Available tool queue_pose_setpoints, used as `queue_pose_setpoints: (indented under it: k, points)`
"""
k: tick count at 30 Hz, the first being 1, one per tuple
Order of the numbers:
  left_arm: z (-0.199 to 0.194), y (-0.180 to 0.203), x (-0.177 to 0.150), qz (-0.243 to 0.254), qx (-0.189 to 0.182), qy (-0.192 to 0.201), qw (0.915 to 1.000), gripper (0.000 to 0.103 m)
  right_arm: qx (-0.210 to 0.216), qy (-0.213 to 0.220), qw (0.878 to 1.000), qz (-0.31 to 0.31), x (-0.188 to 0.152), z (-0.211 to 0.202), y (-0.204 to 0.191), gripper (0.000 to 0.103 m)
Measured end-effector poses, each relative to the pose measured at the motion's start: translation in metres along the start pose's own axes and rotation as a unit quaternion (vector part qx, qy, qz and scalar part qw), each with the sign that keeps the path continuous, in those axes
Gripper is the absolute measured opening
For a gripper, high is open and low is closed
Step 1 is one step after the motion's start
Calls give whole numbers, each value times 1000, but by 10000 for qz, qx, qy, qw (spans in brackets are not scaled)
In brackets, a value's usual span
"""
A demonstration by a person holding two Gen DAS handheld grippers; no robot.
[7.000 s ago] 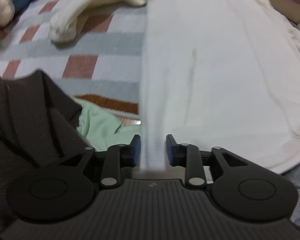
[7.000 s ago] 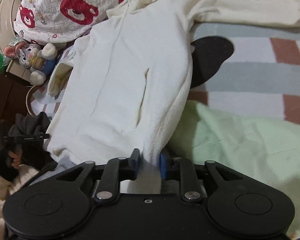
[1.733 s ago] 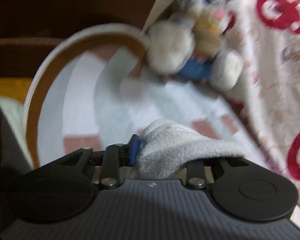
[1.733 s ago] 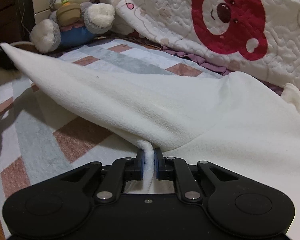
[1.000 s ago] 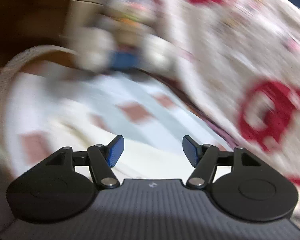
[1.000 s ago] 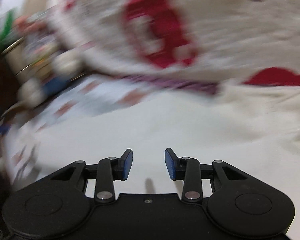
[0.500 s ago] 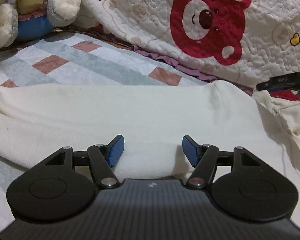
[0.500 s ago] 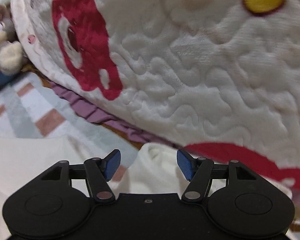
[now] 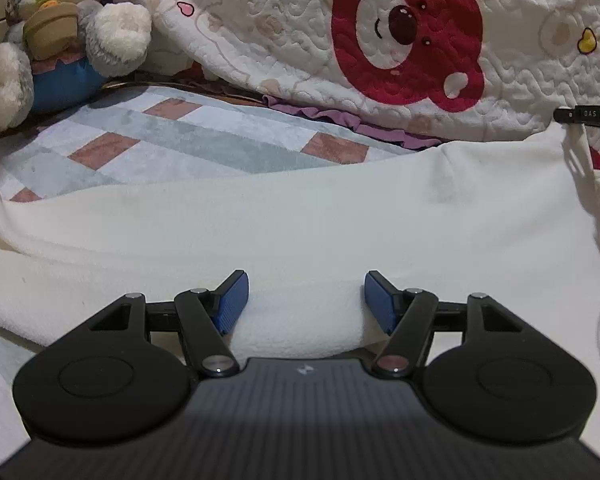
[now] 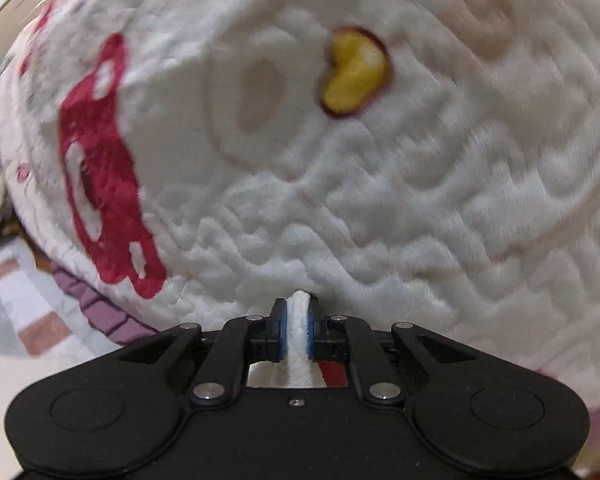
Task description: Fold clothes
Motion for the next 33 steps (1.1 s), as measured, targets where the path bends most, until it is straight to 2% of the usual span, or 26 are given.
queue_pose_setpoints:
  k: [3,5,6,7,9,11,14,17,20,23,24,25,27,29,31,32,33]
  points:
    - [-1,6,0,282,104,5,9995,64,-108,-108,9998,-116,-2,-3,1,18]
    - [-3,10,1,396,134,21,9991,64,-179,-180,9995,-194,-3,-4,1,37]
    - [-5,12,1,416,119,33,9991,64,-215,-216,9993,-233,-3,-5,1,57]
    - [-7,14,2,396,54,51,9992,64,-218,-172,9995,-167,-4,-12,5,70]
    - [-12,22,4,370,-90,119,9992,64,-88,123,9995,271,-4,-45,23,71]
    - [-19,34,8,436,-276,212,9984,64,139,112,9989,444,-11,-67,45,71]
    - [-35,63,16,677,-463,192,9964,64,188,-255,9995,63,-32,-83,71,65]
    - [-46,106,20,1150,-825,315,9894,73,15,-609,9979,-211,-54,-86,92,63]
    - [-24,158,30,1554,-1217,205,9801,74,-27,-777,9969,-140,-68,-78,109,63]
    - [16,213,39,1854,-1572,-2,9700,72,185,-1066,9930,-478,-79,-55,107,63]
    - [32,226,43,1906,-1611,-60,9683,69,261,-1180,9907,-621,-83,-46,106,56]
    - [48,226,47,1845,-1498,-150,9712,67,301,-1210,9896,-721,-84,-40,105,13]
    - [80,227,55,1721,-1270,-330,9763,61,253,-980,9919,-764,-75,-37,106,13]
    - [111,228,62,1596,-1041,-510,9804,60,259,-907,9947,-408,-67,-33,113,14]
    - [141,227,68,1453,-798,-675,9838,59,302,-968,9948,66,-61,-28,121,24]
    - [149,219,68,1348,-684,-676,9862,61,349,-1138,9928,148,-64,-24,124,27]
    - [152,215,67,1281,-696,-578,9876,61,399,-1240,9910,308,-66,-23,129,36]
Point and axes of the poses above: each gripper's, at about its wrist camera, not at the fingertips, and z roughly the way its jaws point, y to its right, x to its top, the point moved 5 cm from there along z, roughly the way its jaws point, and after that the axes turned 4 degrees about z, right-handed, at the moved point
